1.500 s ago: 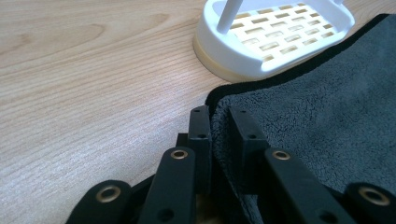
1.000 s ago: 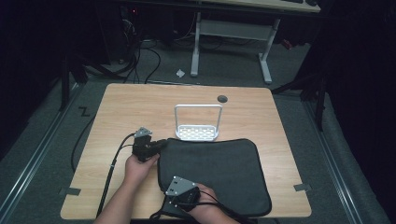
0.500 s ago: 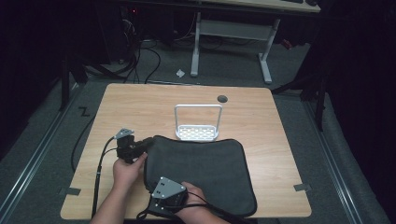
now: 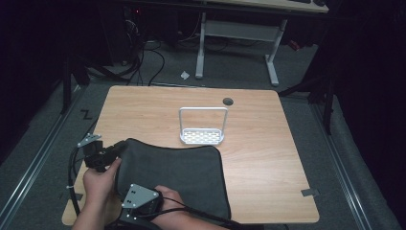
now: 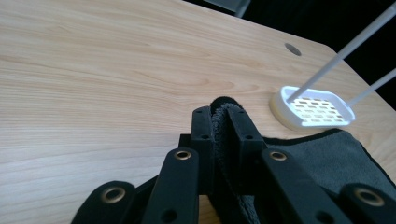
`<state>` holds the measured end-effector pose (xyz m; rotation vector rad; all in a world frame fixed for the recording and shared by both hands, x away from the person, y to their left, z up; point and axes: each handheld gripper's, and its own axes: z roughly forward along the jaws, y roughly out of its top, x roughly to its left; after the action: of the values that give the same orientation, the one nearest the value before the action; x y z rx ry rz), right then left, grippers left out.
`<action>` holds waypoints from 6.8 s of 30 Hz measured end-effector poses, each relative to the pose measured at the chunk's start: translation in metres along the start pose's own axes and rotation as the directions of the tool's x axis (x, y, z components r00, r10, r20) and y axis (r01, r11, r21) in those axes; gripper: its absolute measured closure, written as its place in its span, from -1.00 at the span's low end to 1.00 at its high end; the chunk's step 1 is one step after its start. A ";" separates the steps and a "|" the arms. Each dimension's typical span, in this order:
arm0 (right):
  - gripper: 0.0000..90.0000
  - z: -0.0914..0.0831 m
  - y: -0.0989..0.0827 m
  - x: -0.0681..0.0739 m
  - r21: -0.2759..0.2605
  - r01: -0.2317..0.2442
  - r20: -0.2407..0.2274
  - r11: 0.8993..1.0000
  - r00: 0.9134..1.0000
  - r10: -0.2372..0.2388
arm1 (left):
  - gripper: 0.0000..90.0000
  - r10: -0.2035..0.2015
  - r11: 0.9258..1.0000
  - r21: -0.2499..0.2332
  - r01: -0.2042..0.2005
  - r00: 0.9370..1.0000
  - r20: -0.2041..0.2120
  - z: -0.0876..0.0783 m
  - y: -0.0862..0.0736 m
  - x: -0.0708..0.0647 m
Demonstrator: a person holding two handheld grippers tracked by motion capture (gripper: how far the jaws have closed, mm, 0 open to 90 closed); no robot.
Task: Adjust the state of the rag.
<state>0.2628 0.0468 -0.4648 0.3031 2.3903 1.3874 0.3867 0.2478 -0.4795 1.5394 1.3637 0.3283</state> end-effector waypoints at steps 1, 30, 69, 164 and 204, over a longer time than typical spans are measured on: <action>0.84 0.000 0.002 0.000 -0.007 0.003 0.000 1.000 1.000 -0.003 | 0.82 -0.008 1.000 -0.007 0.008 1.000 0.002 -0.002 0.001 0.000; 0.83 -0.120 -0.097 -0.047 0.080 -0.138 0.229 0.987 0.966 0.117 | 0.81 0.123 0.990 0.065 -0.128 0.989 0.077 0.103 -0.019 -0.132; 0.43 -0.168 -0.141 -0.058 0.132 -0.235 0.340 0.963 0.923 0.179 | 0.53 0.213 0.948 0.201 -0.246 0.962 0.171 0.165 -0.034 -0.200; 0.57 -0.160 -0.182 -0.117 0.244 -0.406 0.329 0.881 0.889 0.319 | 0.74 0.177 0.944 0.245 -0.223 0.965 0.195 0.117 -0.072 -0.129; 0.73 -0.122 -0.177 -0.163 0.200 -0.533 0.355 0.822 0.822 0.446 | 0.72 0.175 0.948 0.233 -0.217 0.966 0.189 0.115 -0.075 -0.128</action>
<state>0.3607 -0.1952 -0.5312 1.2047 2.3410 1.0611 0.3869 0.0703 -0.5401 1.8775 1.1562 0.1468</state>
